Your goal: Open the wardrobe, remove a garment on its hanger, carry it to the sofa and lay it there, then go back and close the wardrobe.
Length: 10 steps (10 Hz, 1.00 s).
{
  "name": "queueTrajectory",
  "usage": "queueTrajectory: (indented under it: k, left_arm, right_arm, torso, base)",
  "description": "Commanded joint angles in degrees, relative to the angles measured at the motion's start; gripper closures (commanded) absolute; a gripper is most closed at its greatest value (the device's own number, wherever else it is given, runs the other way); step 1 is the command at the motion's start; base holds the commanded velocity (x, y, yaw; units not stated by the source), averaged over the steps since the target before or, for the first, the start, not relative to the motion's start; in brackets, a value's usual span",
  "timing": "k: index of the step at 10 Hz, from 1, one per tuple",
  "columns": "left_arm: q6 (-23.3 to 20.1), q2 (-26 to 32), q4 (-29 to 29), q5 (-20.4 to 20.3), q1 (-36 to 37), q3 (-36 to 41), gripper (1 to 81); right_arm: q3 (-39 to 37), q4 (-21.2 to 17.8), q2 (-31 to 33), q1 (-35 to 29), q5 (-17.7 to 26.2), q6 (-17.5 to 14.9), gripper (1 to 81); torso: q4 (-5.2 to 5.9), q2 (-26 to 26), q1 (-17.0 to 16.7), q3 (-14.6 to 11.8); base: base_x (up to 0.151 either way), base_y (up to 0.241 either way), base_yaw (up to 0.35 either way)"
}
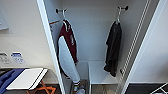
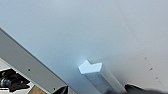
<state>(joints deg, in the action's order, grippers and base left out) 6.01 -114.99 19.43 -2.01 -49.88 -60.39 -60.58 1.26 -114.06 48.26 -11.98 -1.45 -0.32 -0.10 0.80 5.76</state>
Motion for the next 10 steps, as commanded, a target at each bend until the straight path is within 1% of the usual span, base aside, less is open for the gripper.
queueTrajectory:
  k: [1,3,5,7,10]
  left_arm:
    - [1.28,-0.33,-1.85,3.42,0.53,14.34,1.0]
    - [1.37,-0.07,-1.68,3.42,0.44,14.51,1.0]
    - [1.37,0.72,-1.68,3.42,0.09,14.6,1.0]
    - [1.28,1.87,-1.68,3.42,-1.22,13.37,1.0]
    - [1.28,2.13,-0.89,3.24,-3.6,11.09,1.0]
  right_arm:
    - [5.03,1.29,2.92,-2.77,7.5,1.36,1.0]
    - [5.74,1.47,4.16,-2.59,7.5,1.45,1.0]
    - [5.21,1.64,4.59,-1.37,6.09,1.45,1.0]
    - [3.63,2.26,5.21,0.04,6.01,1.45,1.0]
    - [2.84,2.88,6.53,1.09,6.01,1.45,1.0]
  torso:
    - [0.0,0.02,0.0,0.0]
    - [0.0,0.0,0.0,-0.02]
    - [0.0,0.0,0.0,-0.02]
    - [0.0,0.0,0.0,-0.02]
    - [0.0,0.0,0.0,-0.05]
  base:
    - [0.0,0.0,0.0]
    - [0.0,0.0,0.0]
    - [0.0,0.0,0.0]
    - [0.0,0.0,0.0]
    - [0.0,0.0,0.0]
